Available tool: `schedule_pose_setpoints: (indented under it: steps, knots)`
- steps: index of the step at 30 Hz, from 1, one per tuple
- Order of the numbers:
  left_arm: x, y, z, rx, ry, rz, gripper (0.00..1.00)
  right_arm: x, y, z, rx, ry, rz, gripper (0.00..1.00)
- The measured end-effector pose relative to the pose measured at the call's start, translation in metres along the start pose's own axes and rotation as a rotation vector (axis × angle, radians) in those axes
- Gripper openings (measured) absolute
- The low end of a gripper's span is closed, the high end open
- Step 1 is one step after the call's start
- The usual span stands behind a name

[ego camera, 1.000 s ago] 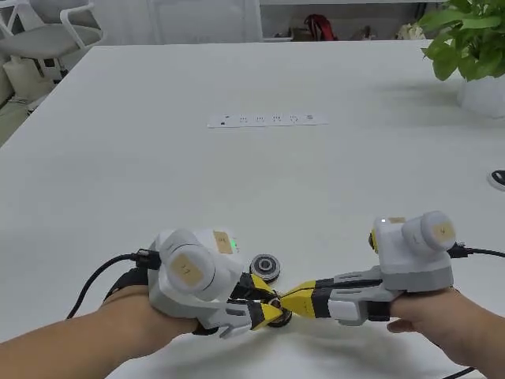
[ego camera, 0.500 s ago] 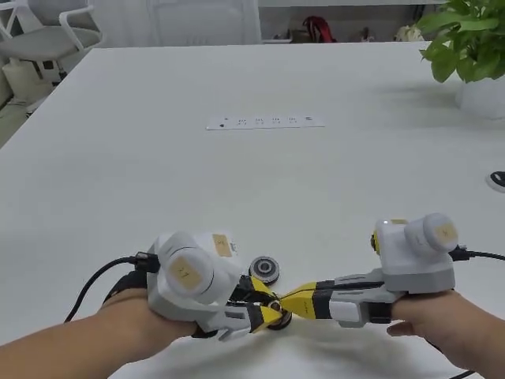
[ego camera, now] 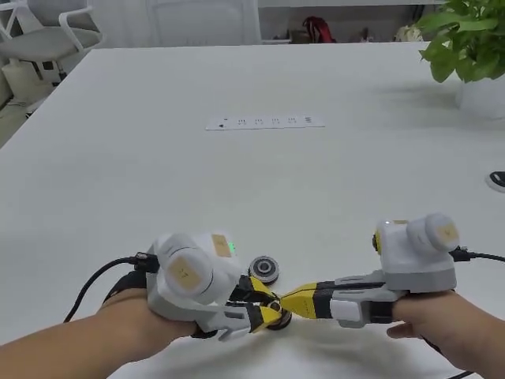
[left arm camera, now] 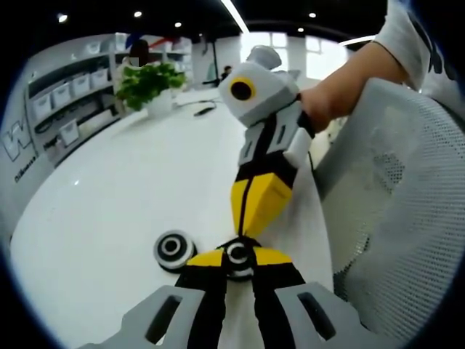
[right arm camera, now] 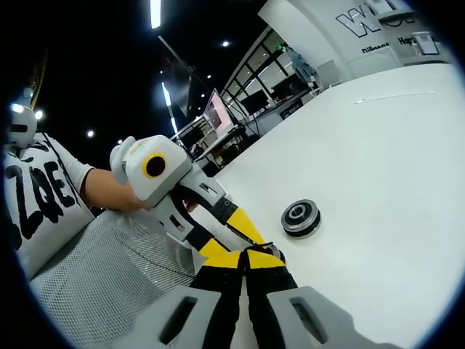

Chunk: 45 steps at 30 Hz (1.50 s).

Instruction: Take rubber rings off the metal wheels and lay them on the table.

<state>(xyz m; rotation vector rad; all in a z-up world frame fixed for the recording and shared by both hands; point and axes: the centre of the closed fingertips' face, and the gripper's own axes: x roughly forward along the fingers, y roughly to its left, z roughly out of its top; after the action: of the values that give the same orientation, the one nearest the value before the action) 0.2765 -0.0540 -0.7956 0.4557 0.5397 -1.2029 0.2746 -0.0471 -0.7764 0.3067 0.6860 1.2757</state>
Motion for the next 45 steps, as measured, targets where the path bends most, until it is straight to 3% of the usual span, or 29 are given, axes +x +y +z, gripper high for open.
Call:
schedule_pose_setpoints:
  steps: [29,45]
  knots:
    - [-0.005,-0.004,0.001,0.016,0.010,-0.030,0.19,-0.002,-0.009,-0.002,-0.012,0.001,-0.036,0.00]
    - [-0.018,-0.007,0.011,-0.027,-0.035,-0.046,0.25,-0.003,-0.011,-0.001,-0.016,0.003,-0.042,0.00]
